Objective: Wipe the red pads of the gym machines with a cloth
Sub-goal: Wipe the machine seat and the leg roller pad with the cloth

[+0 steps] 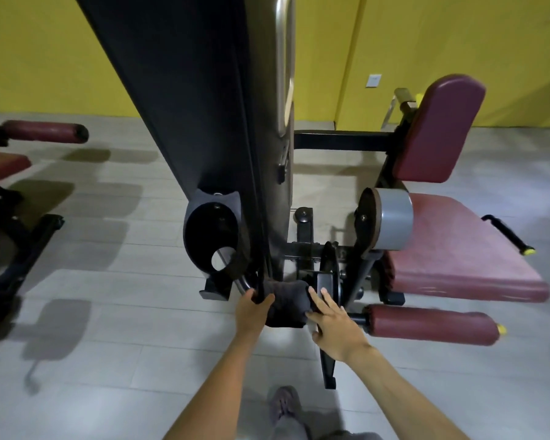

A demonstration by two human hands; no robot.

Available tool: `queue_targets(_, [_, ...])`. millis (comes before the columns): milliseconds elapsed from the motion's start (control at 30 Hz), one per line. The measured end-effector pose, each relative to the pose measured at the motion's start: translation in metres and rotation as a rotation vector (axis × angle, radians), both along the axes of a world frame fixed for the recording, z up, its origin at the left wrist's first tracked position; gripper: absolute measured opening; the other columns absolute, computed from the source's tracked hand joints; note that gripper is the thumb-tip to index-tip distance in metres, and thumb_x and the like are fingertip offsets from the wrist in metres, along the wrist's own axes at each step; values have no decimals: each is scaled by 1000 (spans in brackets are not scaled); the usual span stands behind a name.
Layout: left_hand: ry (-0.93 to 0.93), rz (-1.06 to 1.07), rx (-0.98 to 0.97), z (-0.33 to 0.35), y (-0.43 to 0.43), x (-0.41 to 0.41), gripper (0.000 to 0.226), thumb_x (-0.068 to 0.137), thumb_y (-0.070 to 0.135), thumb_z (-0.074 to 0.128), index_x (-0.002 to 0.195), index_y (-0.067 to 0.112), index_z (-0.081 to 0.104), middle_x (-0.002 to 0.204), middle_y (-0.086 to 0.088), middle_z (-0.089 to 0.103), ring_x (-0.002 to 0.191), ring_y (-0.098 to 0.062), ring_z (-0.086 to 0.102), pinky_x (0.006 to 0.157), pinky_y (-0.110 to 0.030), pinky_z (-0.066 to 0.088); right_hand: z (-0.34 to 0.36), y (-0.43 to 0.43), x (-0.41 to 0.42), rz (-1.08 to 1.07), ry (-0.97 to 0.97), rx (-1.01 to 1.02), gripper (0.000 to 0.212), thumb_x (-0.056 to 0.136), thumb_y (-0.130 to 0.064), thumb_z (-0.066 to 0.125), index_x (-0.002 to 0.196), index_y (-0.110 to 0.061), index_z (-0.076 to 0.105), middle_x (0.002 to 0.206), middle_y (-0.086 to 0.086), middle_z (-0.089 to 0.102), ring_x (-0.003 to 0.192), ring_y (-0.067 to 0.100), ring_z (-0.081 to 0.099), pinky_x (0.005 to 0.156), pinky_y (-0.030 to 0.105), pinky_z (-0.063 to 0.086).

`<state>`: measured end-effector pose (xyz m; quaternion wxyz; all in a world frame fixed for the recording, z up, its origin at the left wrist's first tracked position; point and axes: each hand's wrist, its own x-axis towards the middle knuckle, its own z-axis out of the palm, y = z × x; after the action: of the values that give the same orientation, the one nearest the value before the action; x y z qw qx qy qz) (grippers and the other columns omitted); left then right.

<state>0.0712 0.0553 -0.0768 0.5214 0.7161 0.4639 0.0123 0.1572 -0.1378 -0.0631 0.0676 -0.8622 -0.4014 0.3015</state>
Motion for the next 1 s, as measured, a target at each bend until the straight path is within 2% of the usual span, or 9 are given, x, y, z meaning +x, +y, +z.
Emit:
queue_targets(100, [-161,-11,-9,30,-12,-6,14,93,12,69,86,15,58,75,4,60,66,-8,58,51,-17,42,5,-6,11,-121,238,155,49,104,-22,54,152,-27,47,170,-12,7,157,11,-3,125,37,25])
queue_targets(167, [-254,-12,-27,54,-26,-10,17,92,7,70,91,23,62,82,9,68,74,2,64,63,-15,47,18,-14,17,-306,459,271,47,105,-20,54,151,-25,48,160,-2,41,151,16,31,118,30,35])
queue_targets(233, [-313,-25,-30,76,-46,-15,19,91,10,72,101,25,66,93,11,73,89,2,68,75,-17,54,32,-27,20,-496,638,331,48,106,-28,55,152,-25,44,136,1,62,128,16,57,106,25,45])
queue_targets(400, [-452,-86,-10,122,-123,-20,25,90,12,76,112,21,66,101,11,73,99,-5,68,84,-25,58,38,-84,22,-777,1065,468,73,86,-77,56,148,-40,46,139,-9,64,129,11,60,115,41,39])
queue_targets(533, [-478,-102,-106,132,-203,-6,25,89,16,78,111,18,65,105,3,74,103,-15,70,86,-35,60,52,-155,28,-977,1299,859,61,90,-42,75,145,-30,52,133,5,69,122,27,66,113,53,43])
queue_targets(633, [-483,-152,-95,124,-261,20,41,87,13,80,120,22,57,109,9,71,106,-15,70,84,-30,59,60,-224,44,-1042,1113,1057,68,84,-20,79,144,-38,53,140,-2,61,121,21,66,104,49,53])
queue_targets(733, [-514,-303,-117,113,-310,50,88,89,7,77,156,38,28,151,23,44,129,-1,56,97,-24,53,59,-289,63,-951,695,1042,49,90,-17,77,133,-36,61,134,-13,59,124,14,59,103,51,54])
queue_targets(867, [-356,-594,49,91,-357,94,62,95,16,71,144,47,50,144,22,52,132,11,45,116,-32,41,49,-353,96,-868,385,960,38,94,-11,72,124,-33,64,123,-20,65,116,4,61,100,42,55])
queue_targets(1000, [-292,-669,42,62,-382,141,62,94,10,71,143,44,51,145,18,49,127,27,36,112,-8,31,25,-385,135,-830,395,833,60,94,-8,72,141,-40,53,135,-17,63,123,-1,59,102,28,53])
